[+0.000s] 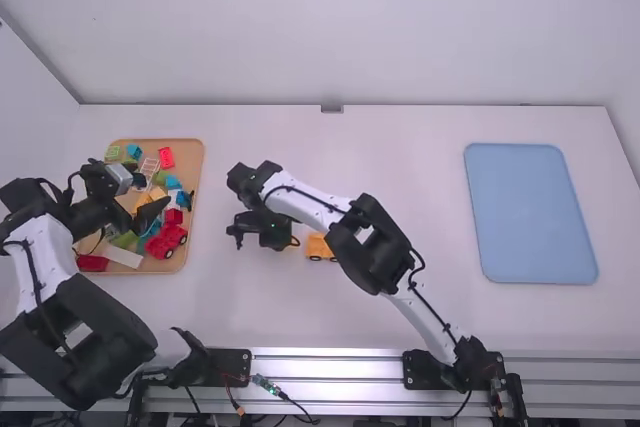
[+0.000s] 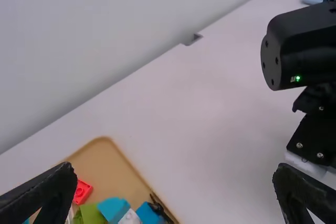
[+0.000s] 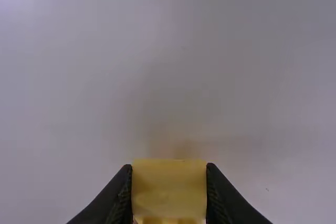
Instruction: Assemble lego blocks to make yellow taxi
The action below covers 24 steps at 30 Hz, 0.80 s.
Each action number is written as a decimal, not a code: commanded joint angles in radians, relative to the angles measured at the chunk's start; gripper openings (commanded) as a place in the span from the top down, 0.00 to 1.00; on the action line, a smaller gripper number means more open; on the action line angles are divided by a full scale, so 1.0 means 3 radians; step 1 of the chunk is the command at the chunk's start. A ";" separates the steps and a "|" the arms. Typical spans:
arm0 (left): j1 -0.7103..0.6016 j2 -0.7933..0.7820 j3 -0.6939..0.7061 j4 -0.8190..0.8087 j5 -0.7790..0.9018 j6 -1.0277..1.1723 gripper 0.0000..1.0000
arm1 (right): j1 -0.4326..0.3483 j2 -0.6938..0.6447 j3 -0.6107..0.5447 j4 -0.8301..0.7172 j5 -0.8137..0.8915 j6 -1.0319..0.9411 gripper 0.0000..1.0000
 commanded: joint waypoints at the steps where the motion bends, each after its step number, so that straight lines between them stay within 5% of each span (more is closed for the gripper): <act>1: 0.0015 -0.0075 -0.0013 -0.0015 0.0168 0.0030 0.01 | -0.0005 0.0048 0.0108 -0.0005 -0.0046 0.0056 0.84; 7: 0.0013 -0.0075 -0.0013 -0.0025 0.0170 0.0031 0.01 | -0.0005 0.0048 0.0108 -0.0003 -0.0038 0.0094 0.68; 10: 0.0013 -0.0075 -0.0013 -0.0027 0.0170 0.0030 0.01 | -0.0005 0.0048 0.0108 -0.0003 -0.0037 0.0094 0.44; 15: 0.0013 -0.0075 -0.0013 -0.0037 0.0178 0.0031 0.01 | 0.0018 0.0048 0.0108 -0.0010 -0.0036 0.0095 0.26; 17: 0.0013 -0.0075 -0.0013 -0.0038 0.0214 0.0033 0.01 | 0.0014 0.0048 0.0108 -0.0011 0.0000 0.0094 0.10; 24: -0.0060 -0.0073 -0.0014 -0.0052 0.0234 0.0031 0.01 | 0.0036 0.0041 0.0357 -0.0345 0.0108 -0.0051 0.01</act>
